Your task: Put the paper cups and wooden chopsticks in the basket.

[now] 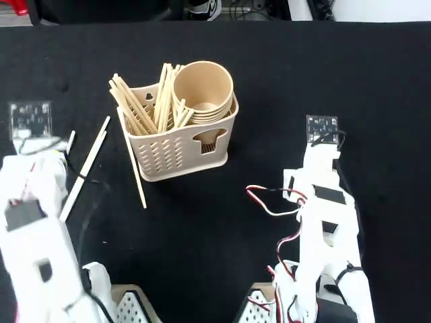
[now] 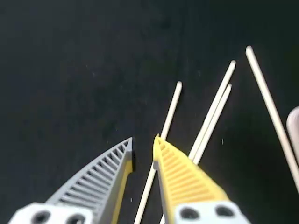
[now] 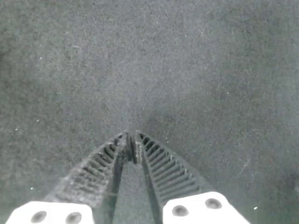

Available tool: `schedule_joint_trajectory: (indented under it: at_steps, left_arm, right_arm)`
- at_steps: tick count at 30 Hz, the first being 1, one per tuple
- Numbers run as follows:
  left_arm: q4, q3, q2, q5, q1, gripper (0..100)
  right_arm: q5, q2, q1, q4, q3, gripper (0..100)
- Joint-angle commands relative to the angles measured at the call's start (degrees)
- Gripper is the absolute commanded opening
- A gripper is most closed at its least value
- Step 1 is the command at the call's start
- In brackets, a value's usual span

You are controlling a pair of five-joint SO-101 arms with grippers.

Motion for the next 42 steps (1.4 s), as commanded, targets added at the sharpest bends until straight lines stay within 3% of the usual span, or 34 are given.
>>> schedule_joint_trajectory:
  at_steps: [1,10,28,32,42]
  left_arm:
    - [4.0,-14.8,18.2,-2.6,-0.4,9]
    - [15.0,-37.2,47.6,-5.0,-0.6,9]
    - [21.5,-73.8,90.9,-7.4,-0.4,14]
    - [21.7,-76.8,95.6,-7.5,-0.8,3]
    - [31.1,-76.1,86.8,-6.7,-0.1,3]
  right_arm:
    - [0.7,-0.1,-0.5,-0.8,-0.1,2.1]
    - [0.7,-0.1,-0.5,-0.7,-0.1,2.1]
    - [0.7,-0.1,-0.5,-0.8,-0.1,2.1]
    - [0.7,-0.1,-0.5,-0.8,-0.1,2.1]
    - [0.7,-0.1,-0.5,-0.9,-0.1,2.1]
